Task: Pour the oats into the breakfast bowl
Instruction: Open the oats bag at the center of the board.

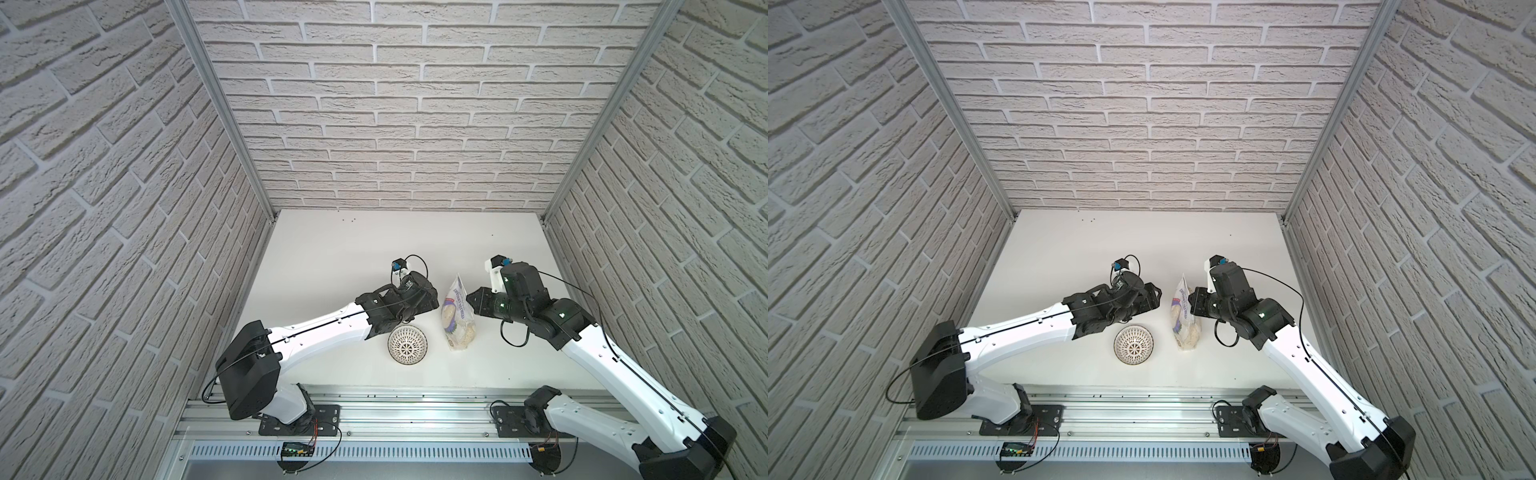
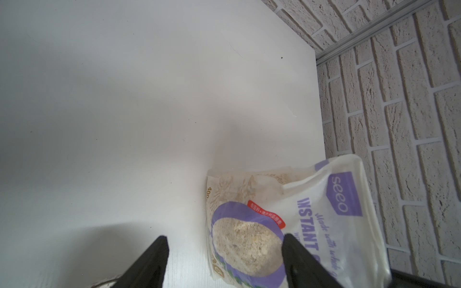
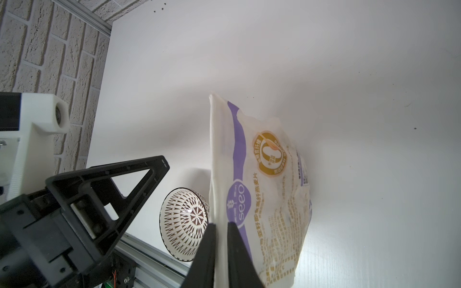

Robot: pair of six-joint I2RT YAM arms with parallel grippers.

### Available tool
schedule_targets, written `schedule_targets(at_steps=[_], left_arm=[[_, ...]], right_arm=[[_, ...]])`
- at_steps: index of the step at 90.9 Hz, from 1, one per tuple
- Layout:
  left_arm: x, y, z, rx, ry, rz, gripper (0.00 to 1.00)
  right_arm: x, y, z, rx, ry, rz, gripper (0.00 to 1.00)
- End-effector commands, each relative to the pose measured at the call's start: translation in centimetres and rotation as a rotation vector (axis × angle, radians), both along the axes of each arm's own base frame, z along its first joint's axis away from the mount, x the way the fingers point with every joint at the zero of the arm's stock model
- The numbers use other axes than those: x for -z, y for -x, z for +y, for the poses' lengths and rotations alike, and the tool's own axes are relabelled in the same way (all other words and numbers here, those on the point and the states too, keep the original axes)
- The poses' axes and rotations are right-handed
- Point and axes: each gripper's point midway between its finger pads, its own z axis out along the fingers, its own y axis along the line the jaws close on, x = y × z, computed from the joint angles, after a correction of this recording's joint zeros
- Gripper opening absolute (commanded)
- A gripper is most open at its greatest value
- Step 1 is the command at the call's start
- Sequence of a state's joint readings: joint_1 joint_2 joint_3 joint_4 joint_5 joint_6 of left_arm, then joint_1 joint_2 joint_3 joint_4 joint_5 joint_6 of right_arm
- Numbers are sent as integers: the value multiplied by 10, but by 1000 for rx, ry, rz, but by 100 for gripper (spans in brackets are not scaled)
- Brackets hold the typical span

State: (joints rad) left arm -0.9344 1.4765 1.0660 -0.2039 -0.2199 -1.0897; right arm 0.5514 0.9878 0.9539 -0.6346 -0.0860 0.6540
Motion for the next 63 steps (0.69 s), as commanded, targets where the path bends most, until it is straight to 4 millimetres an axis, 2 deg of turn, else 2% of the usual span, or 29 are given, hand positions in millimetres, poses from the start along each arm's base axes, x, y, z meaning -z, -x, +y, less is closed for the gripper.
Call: schedule_targets(at_steps=[1, 19, 29, 45, 55, 63], left_arm=[[-16, -5, -4, -1, 24, -39, 75], [-37, -4, -15, 26, 112, -62, 75], [-57, -5, -24, 55, 163, -92, 75], [-77, -7, -38, 89, 230, -120, 73], [-78, -9, -48, 105, 235, -109, 72], [-78, -10, -59, 133, 246, -96, 66]], right_arm=[[3, -1, -5, 8, 17, -16, 12], [8, 1, -12, 30, 51, -10, 11], [7, 1, -14, 41, 45, -17, 4], [5, 4, -13, 35, 16, -31, 3], [6, 6, -13, 30, 14, -32, 3], [6, 7, -9, 17, -6, -37, 3]])
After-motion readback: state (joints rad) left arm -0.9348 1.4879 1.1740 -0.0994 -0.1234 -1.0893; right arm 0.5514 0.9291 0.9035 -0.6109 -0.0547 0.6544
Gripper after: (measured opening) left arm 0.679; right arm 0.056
